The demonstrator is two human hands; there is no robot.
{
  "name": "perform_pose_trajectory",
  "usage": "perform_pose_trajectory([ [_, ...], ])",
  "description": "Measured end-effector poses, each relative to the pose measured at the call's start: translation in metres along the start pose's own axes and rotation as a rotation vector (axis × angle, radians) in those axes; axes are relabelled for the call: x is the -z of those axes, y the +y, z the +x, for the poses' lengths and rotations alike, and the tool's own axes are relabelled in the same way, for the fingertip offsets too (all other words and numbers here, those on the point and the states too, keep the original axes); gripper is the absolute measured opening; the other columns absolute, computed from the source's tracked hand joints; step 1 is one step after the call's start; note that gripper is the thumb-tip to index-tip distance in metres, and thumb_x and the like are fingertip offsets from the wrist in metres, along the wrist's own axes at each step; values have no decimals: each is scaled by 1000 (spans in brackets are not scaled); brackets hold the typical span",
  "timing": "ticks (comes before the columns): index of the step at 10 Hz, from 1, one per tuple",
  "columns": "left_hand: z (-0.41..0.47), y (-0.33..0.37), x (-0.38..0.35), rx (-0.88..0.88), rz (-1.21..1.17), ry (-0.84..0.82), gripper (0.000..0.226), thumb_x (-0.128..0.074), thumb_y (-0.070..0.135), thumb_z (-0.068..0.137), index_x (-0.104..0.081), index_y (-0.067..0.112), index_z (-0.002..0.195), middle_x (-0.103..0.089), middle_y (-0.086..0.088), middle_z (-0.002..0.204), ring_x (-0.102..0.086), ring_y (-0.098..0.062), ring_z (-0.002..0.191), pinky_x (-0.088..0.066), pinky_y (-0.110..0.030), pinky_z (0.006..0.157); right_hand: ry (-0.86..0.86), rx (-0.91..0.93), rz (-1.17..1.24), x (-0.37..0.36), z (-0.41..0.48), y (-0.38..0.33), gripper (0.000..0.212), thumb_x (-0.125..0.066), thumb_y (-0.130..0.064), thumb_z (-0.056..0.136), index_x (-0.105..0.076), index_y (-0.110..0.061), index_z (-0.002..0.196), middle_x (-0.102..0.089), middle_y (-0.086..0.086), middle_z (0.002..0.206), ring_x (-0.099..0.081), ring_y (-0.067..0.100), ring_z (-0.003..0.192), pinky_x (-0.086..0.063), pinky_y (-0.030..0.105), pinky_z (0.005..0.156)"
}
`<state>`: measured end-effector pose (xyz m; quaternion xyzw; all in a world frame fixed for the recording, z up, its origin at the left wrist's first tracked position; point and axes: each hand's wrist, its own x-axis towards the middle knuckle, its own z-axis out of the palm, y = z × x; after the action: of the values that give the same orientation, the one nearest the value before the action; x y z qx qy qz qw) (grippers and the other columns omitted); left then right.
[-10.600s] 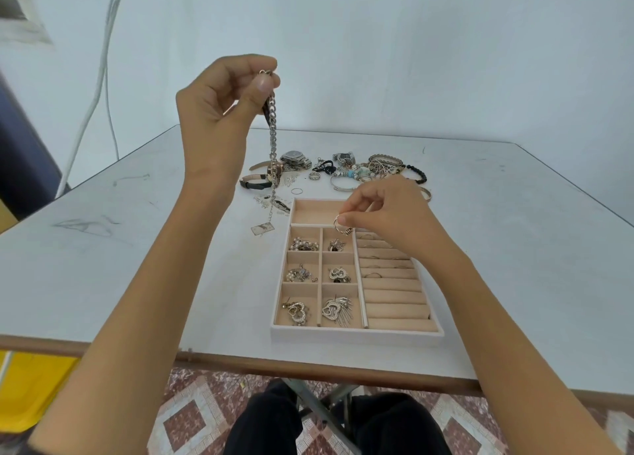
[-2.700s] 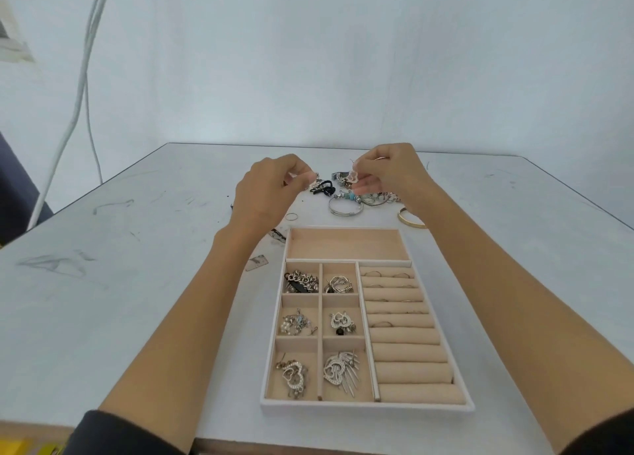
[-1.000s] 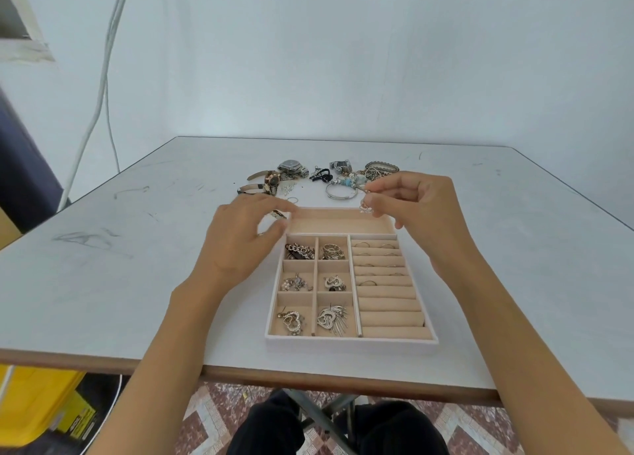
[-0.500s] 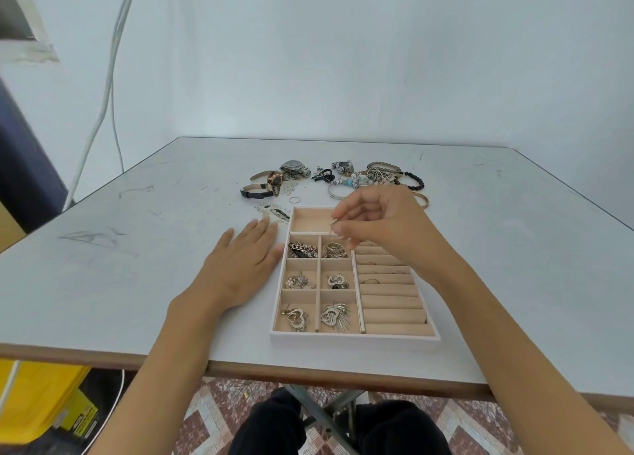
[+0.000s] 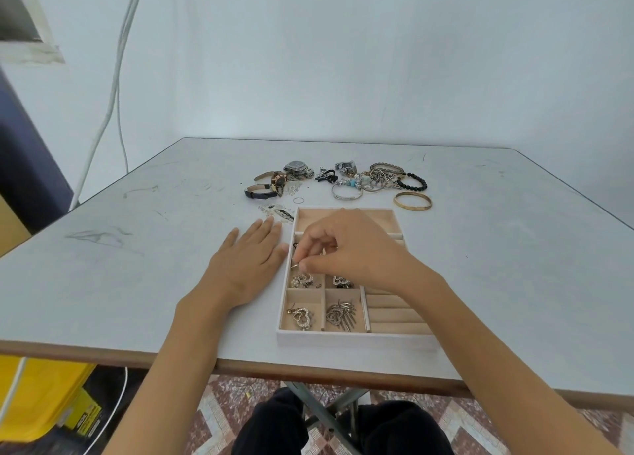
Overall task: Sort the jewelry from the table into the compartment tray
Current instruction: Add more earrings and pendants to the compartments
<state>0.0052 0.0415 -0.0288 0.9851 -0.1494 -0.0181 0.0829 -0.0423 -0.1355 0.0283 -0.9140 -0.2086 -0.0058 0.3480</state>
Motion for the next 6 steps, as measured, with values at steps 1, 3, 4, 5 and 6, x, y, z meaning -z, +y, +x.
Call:
perform_pose_trajectory([
  [1, -1, 0, 1, 0, -13, 2, 54, -12, 40, 102, -4, 22, 152, 5, 8, 159, 7, -5, 146, 5, -32, 119, -7, -3, -124, -3, 0, -3, 8, -73, -22, 76, -75, -28, 79, -71, -12, 70, -51, -9, 52, -37, 17, 60],
  [3, -1, 0, 1, -1, -26, 5, 54, -13, 40, 102, -6, 22, 152, 4, 8, 159, 6, -5, 146, 6, -32, 119, 12, -8, -354, -5, -4, -10, 11, -67, -25, 80, -74, -32, 85, -69, -14, 82, -57, 3, 75, -33, 15, 56],
  [4, -1, 0, 1, 0, -28, 5, 54, -13, 39, 102, -6, 22, 152, 4, 8, 159, 6, -5, 146, 6, -32, 119, 35, -1, -421, -8, -4, -13, 14, -63, -24, 82, -75, -30, 87, -70, -10, 87, -61, 12, 81, -44, 25, 64],
  [5, -1, 0, 1, 3, -31, 5, 54, -14, 39, 102, -6, 22, 152, 4, 9, 159, 6, -5, 146, 6, -31, 118, 56, 17, -506, -12, -3, -12, 17, -58, -26, 82, -74, -27, 86, -69, -8, 89, -63, 17, 81, -47, 27, 66],
  [6, -1, 0, 1, 3, -25, 5, 53, -14, 39, 102, -6, 22, 152, 4, 8, 159, 6, -5, 146, 6, -32, 118, 35, 45, -548, -17, -2, -9, 18, -55, -26, 83, -72, -23, 78, -64, -5, 83, -61, 19, 78, -39, 26, 57],
])
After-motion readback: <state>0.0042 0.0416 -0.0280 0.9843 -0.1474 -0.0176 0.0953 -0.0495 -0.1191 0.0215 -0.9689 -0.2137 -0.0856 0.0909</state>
